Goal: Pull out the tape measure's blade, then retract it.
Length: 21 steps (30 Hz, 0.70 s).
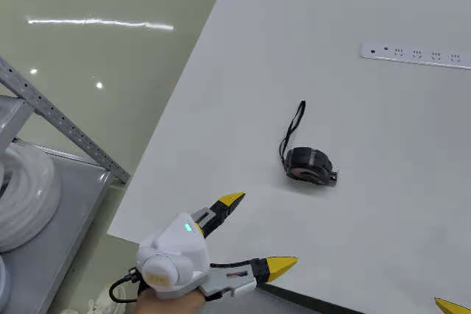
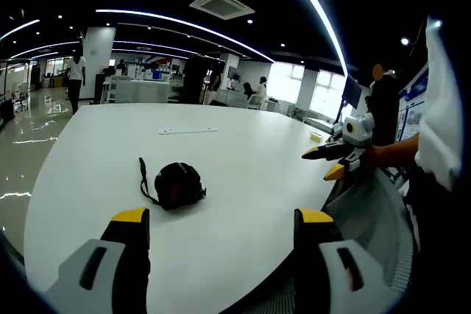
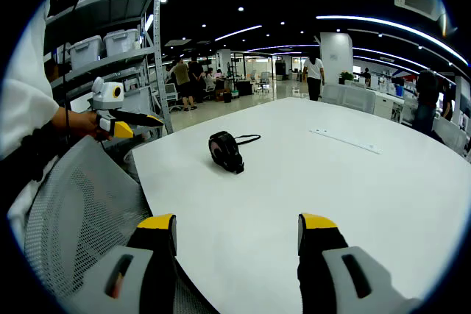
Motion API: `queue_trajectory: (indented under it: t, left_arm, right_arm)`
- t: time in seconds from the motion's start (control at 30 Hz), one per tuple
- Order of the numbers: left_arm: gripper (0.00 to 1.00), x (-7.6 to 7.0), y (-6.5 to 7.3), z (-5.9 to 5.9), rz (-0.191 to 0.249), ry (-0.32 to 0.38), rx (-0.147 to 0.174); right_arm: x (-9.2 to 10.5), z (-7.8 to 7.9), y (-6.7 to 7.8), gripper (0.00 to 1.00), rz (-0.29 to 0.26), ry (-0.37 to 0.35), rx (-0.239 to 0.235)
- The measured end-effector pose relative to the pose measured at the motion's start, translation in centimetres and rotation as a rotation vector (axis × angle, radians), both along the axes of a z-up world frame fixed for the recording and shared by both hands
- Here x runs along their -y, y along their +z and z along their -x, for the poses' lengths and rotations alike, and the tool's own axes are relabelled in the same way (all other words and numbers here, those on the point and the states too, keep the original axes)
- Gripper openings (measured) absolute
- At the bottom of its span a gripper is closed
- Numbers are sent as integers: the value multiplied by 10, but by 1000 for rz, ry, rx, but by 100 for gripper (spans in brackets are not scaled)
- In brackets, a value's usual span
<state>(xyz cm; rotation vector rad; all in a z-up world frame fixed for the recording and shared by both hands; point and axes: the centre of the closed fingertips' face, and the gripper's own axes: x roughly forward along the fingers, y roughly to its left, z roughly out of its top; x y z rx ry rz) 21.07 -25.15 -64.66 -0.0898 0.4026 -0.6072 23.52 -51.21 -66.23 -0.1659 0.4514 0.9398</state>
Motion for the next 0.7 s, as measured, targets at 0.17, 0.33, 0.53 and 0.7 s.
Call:
queue_trajectory:
  t: [0.17, 0.33, 0.53, 0.7]
  left_arm:
    - [78, 0, 1, -2, -3, -5, 5]
    - [78, 5, 2, -3, 5, -6, 3]
    - [78, 8, 5, -4, 3, -10, 2]
    - [78, 9, 6, -3, 3, -9, 1]
  right_arm:
    - [1, -1, 1, 68, -6, -13, -3]
    - [2, -1, 1, 68, -4, -15, -1]
    - [3, -1, 1, 68, -8, -20, 4]
    - [3, -1, 1, 68, -7, -16, 6]
